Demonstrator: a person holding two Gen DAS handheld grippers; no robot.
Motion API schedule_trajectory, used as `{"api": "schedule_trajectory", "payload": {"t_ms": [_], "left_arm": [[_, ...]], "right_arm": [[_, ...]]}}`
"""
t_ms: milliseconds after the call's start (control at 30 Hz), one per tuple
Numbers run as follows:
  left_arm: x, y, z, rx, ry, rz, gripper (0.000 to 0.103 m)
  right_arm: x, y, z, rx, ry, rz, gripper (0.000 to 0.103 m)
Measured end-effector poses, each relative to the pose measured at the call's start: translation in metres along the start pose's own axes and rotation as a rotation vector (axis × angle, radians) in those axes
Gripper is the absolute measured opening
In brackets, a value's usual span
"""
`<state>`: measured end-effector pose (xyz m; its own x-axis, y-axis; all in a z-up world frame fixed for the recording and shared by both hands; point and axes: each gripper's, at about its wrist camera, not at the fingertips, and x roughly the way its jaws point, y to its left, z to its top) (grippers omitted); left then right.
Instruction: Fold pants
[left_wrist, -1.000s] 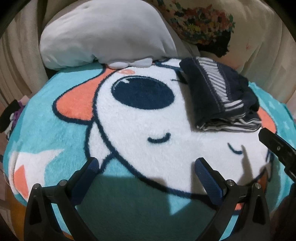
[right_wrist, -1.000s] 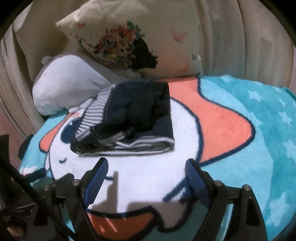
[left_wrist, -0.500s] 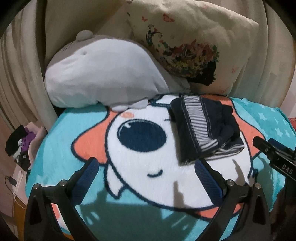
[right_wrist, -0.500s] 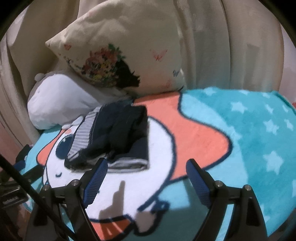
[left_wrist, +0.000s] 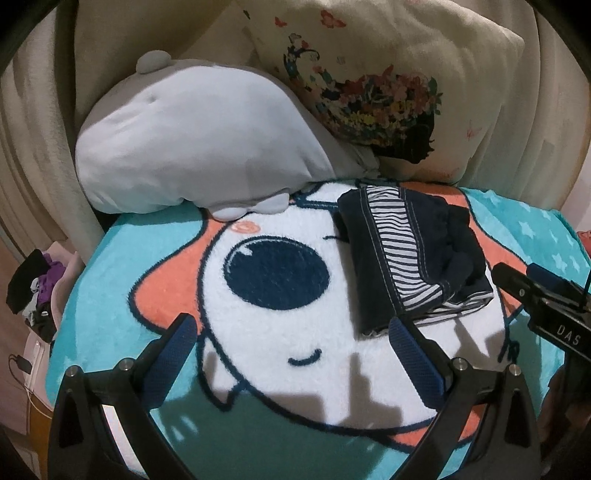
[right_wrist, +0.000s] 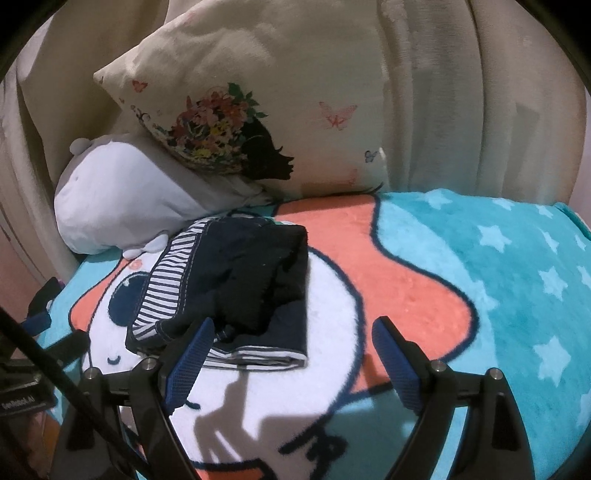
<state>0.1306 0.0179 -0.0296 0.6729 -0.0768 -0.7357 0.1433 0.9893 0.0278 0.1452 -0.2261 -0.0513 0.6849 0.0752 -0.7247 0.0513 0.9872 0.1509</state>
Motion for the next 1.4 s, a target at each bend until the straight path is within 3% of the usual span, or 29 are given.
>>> {"api": "schedule_trajectory", "payload": {"t_ms": [267, 533, 667, 833, 900, 933, 1000, 1100, 1400], "left_arm": [[0.012, -0.001, 0.001, 0.001, 0.023, -0.017, 0.103], [0.046, 0.003, 0.029, -0.060, 0.047, -0.193, 0.103], [0.073, 0.003, 0.042, -0.124, 0.080, -0.335, 0.103], [0.111, -0.006, 0.051, -0.182, 0.168, -0.467, 0.102], [0.122, -0.013, 0.051, -0.182, 0.193, -0.483, 0.097], [0.119, -0.018, 0.052, -0.163, 0.163, -0.471, 0.092], [0.119, -0.026, 0.054, -0.142, 0.191, -0.521, 0.041], [0.111, -0.034, 0.057, -0.132, 0.182, -0.504, 0.039], [0.094, -0.022, 0.076, -0.149, 0.149, -0.468, 0.039]], "right_arm": [[0.005, -0.006, 0.010, 0.010, 0.006, -0.001, 0.091], [0.036, -0.038, 0.032, 0.187, 0.079, 0.220, 0.091], [0.060, -0.042, 0.041, 0.234, 0.110, 0.298, 0.091], [0.098, -0.043, 0.044, 0.297, 0.181, 0.390, 0.091], [0.110, -0.041, 0.043, 0.311, 0.199, 0.412, 0.090], [0.113, -0.038, 0.044, 0.299, 0.191, 0.419, 0.087], [0.117, -0.035, 0.046, 0.298, 0.202, 0.449, 0.050], [0.114, -0.029, 0.050, 0.297, 0.197, 0.469, 0.042], [0.098, -0.014, 0.073, 0.269, 0.141, 0.508, 0.040]]}}
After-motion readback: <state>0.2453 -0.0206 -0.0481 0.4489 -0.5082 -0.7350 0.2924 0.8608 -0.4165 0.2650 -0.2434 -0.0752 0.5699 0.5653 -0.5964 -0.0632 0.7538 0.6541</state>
